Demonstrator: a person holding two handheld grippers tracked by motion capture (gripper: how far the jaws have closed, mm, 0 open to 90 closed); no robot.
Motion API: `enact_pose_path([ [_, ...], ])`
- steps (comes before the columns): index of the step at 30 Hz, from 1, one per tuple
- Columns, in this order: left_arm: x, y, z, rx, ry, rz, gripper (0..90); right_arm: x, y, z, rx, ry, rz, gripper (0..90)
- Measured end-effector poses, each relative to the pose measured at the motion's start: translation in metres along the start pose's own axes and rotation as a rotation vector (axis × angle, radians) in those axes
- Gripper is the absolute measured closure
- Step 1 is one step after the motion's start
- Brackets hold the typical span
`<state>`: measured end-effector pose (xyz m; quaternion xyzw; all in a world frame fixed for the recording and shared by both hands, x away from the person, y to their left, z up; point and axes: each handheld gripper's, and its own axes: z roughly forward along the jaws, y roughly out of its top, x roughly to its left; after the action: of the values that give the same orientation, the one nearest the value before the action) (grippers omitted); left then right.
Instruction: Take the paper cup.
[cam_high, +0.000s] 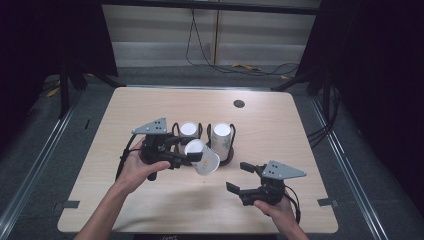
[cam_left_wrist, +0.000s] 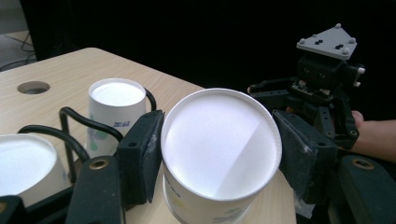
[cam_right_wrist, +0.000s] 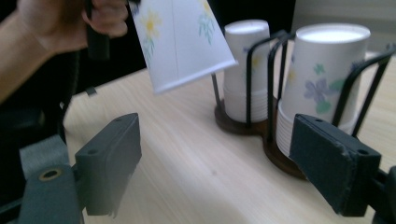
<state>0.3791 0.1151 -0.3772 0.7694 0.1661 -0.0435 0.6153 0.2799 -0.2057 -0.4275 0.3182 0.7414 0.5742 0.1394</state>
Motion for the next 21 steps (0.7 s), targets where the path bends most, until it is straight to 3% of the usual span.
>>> enact_pose_path([
  [13, -0.01, 0.005, 0.003, -0.013, -0.032, 0.002, 36.6, 0.009, 0.005, 0.014, -0.087, 0.015, 0.007, 14.0],
  [21, -0.014, 0.008, 0.004, -0.017, -0.063, 0.007, 36.6, 0.014, 0.012, 0.021, -0.135, 0.066, 0.015, 13.6],
])
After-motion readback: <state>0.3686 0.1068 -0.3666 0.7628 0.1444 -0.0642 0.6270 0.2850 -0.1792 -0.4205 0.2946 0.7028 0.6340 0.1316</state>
